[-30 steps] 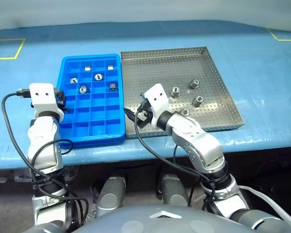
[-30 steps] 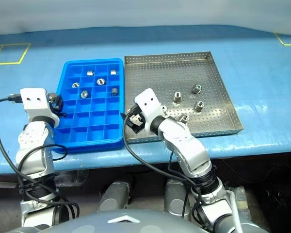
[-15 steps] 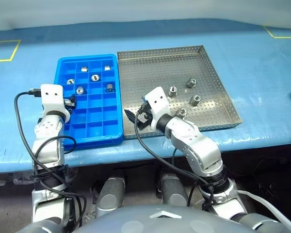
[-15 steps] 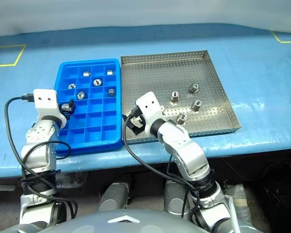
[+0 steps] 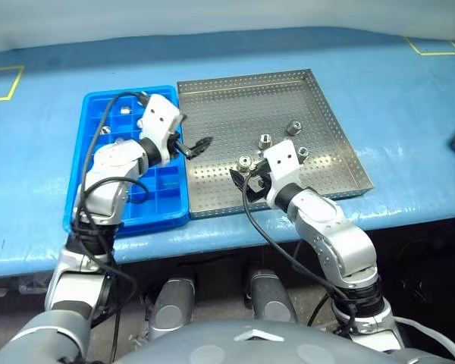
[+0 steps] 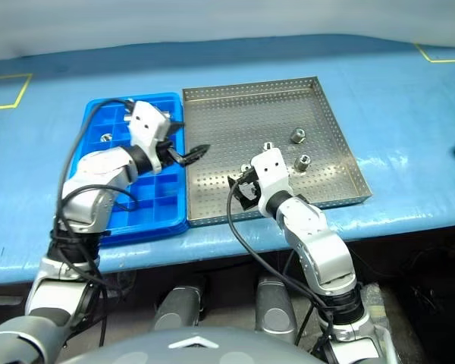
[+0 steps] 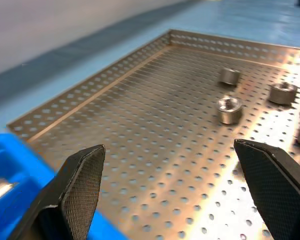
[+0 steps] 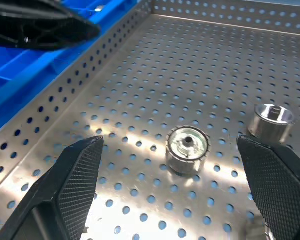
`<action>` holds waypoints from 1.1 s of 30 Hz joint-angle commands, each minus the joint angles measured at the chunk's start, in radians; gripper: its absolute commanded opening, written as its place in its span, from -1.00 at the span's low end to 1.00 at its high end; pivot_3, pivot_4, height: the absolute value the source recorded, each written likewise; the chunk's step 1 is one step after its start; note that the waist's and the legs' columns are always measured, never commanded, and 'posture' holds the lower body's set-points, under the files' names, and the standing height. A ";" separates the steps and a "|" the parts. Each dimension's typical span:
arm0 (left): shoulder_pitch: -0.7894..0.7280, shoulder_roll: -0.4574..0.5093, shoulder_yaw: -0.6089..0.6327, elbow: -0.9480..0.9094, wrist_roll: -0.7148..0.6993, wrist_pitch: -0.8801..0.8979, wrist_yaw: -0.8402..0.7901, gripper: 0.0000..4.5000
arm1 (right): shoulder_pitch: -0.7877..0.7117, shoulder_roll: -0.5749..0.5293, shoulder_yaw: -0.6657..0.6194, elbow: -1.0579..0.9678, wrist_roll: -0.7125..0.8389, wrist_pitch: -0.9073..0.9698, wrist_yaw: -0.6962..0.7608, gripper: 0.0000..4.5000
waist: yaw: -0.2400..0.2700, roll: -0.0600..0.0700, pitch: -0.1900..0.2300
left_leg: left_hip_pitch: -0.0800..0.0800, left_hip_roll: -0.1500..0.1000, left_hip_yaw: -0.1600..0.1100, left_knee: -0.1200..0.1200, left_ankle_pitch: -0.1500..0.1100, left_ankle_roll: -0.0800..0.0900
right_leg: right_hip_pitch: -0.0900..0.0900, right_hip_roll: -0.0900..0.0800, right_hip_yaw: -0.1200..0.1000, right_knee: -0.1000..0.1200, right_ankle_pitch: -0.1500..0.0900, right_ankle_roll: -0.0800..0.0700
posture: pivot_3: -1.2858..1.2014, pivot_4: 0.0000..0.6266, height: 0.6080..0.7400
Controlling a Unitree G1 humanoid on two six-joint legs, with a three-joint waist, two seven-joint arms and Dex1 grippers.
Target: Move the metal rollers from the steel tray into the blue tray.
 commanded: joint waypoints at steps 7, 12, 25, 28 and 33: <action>-0.154 -0.089 -0.171 0.304 0.125 -0.187 -0.069 0.99 | 0.060 0.011 -0.015 -0.085 -0.018 -0.026 -0.039 1.00 | -0.019 0.000 0.000 | 0.000 0.000 0.001 0.000 0.000 0.001 | 0.000 0.000 0.001 0.000 0.001 0.001 | -0.07 -0.52 1.00; -0.198 -0.125 -0.215 0.421 0.170 -0.237 -0.100 0.99 | 0.060 0.025 -0.015 -0.084 -0.017 -0.025 -0.045 1.00 | -0.027 0.000 0.000 | 0.000 0.000 0.001 0.001 0.000 0.001 | 0.000 0.000 0.001 -0.001 0.001 0.002 | -0.08 -0.52 1.00; -0.180 -0.188 -0.181 0.499 0.207 -0.302 -0.073 0.13 | 0.025 0.056 0.002 -0.052 -0.020 -0.031 -0.041 1.00 | -0.031 0.000 0.000 | 0.000 0.000 0.001 0.001 -0.001 0.001 | 0.000 0.000 0.001 -0.001 0.001 0.003 | -0.06 -0.52 1.00; -0.136 -0.182 -0.117 0.408 0.167 -0.266 -0.045 -0.26 | 0.014 0.058 0.013 -0.040 -0.019 -0.033 -0.033 1.00 | -0.032 0.000 0.000 | 0.000 0.000 0.001 0.001 -0.001 0.001 | 0.000 0.000 0.001 0.000 0.001 0.003 | -0.05 -0.52 1.00; -0.042 -0.183 0.037 0.193 0.091 -0.187 0.075 -0.26 | -0.014 0.063 0.030 -0.019 -0.014 -0.034 -0.015 1.00 | -0.025 0.000 0.000 | 0.000 0.000 0.001 0.001 0.000 0.001 | 0.000 0.000 0.001 0.000 0.001 0.003 | 0.00 -0.52 1.00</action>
